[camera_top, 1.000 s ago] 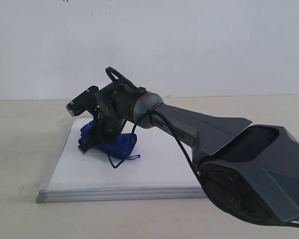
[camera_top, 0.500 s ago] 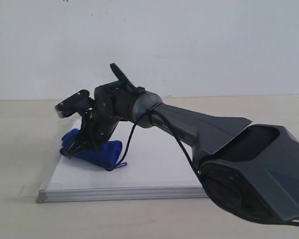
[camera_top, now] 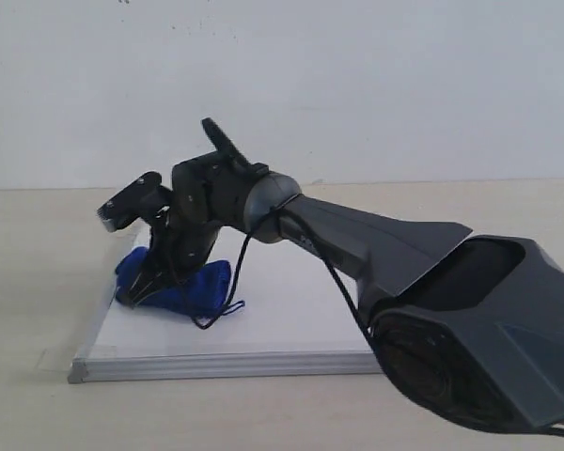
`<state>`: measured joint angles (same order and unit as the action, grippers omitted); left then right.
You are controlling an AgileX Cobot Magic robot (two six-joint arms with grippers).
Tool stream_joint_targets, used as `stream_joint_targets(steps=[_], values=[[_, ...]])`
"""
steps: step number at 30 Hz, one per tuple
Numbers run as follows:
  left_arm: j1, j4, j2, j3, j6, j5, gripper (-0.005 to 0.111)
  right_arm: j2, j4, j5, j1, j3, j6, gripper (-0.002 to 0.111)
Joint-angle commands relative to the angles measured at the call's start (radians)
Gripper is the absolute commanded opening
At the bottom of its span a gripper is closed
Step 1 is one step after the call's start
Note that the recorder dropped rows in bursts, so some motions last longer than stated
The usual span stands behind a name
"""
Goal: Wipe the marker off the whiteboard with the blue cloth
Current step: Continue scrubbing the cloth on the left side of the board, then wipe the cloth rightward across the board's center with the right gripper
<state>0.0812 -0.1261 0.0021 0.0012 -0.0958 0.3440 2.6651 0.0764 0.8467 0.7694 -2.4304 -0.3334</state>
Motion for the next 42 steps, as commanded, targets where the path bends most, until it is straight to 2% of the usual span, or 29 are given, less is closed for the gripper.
stream_joint_targets(steps=[1, 6, 10, 16, 19, 31, 37, 42], values=[[-0.005, 0.008, -0.002, -0.001, 0.001, -0.006, 0.004, 0.007, 0.034, 0.043, 0.036, 0.015, -0.013, 0.0], [-0.005, 0.008, -0.002, -0.001, 0.001, -0.006, 0.004, 0.014, -0.251, -0.009, -0.032, 0.015, 0.21, 0.0], [-0.005, 0.008, -0.002, -0.001, 0.001, -0.006, 0.004, 0.014, -0.368, 0.05, -0.112, 0.015, 0.327, 0.0], [-0.005, 0.008, -0.002, -0.001, 0.001, -0.006, 0.004, 0.007, -0.325, 0.185, -0.149, 0.015, 0.362, 0.0], [-0.005, 0.008, -0.002, -0.001, 0.001, -0.006, 0.004, 0.006, -0.235, 0.239, -0.142, 0.015, 0.312, 0.0], [-0.005, 0.008, -0.002, -0.001, 0.001, -0.006, 0.004, -0.006, -0.147, 0.252, -0.08, 0.015, 0.305, 0.0], [-0.005, 0.008, -0.002, -0.001, 0.001, -0.006, 0.004, -0.004, -0.133, 0.34, -0.039, 0.015, 0.244, 0.0], [-0.005, 0.008, -0.002, -0.001, 0.001, -0.006, 0.004, -0.007, -0.087, 0.345, 0.002, 0.015, 0.211, 0.0]])
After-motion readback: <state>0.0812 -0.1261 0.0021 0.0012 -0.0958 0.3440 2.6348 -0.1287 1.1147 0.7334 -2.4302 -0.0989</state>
